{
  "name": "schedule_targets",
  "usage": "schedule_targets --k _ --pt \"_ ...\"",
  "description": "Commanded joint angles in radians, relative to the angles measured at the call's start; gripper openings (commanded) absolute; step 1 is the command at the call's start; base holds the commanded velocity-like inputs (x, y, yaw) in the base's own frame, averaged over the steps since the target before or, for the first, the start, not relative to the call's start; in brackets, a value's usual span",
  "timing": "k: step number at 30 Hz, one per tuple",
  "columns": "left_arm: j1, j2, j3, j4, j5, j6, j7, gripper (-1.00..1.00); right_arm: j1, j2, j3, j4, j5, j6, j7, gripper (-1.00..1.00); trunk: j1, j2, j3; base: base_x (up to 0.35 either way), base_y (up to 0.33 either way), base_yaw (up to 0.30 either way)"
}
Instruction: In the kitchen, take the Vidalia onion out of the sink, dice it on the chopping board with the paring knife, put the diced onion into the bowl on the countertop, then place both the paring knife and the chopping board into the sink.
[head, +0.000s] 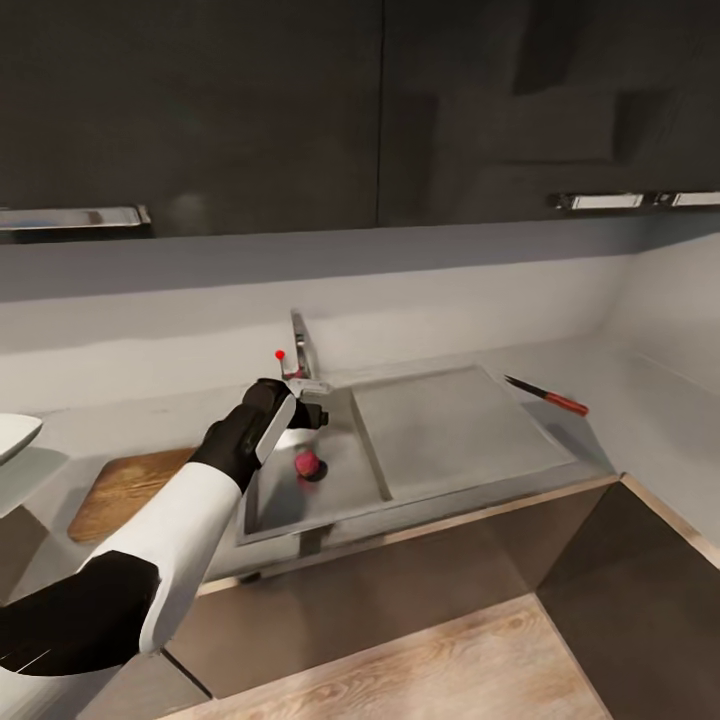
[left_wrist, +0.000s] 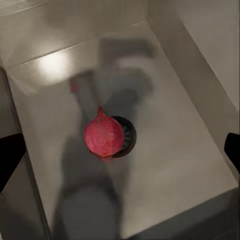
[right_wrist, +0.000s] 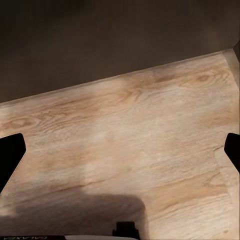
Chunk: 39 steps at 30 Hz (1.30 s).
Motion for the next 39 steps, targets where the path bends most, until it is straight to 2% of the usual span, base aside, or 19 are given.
schedule_targets --k 1,10,17,20,28,39 --pt "-0.001 0.001 -0.003 0.006 0.011 0.001 0.009 1.0 -0.001 0.0 -0.008 0.001 0.01 -0.003 -0.002 1.0 0.001 -0.002 -0.002 0.296 0.077 0.0" --pt "0.001 0.003 -0.003 0.04 0.011 -0.012 0.009 1.0 -0.001 0.001 -0.008 0.001 0.01 0.026 -0.002 1.0 0.001 -0.002 -0.011 0.113 0.046 0.0" --pt "0.003 0.006 -0.003 0.101 0.011 -0.095 0.008 1.0 -0.001 0.002 -0.008 0.001 0.01 0.03 -0.002 1.0 0.001 -0.002 -0.022 0.005 0.002 0.0" --pt "0.004 0.005 -0.004 0.126 0.011 -0.109 0.007 1.0 -0.001 0.002 -0.008 0.001 0.01 0.031 -0.002 1.0 0.001 -0.002 -0.027 0.0 0.0 0.0" --pt "0.004 0.005 -0.004 0.15 0.012 -0.116 0.005 1.0 -0.001 0.002 -0.008 0.001 0.01 0.031 -0.002 1.0 0.001 -0.002 -0.04 0.056 0.0 0.0" --pt "0.004 0.005 -0.004 0.175 0.013 -0.118 0.005 1.0 -0.001 0.002 -0.008 0.001 0.01 0.031 -0.002 1.0 0.001 -0.002 -0.057 0.269 -0.043 0.0"
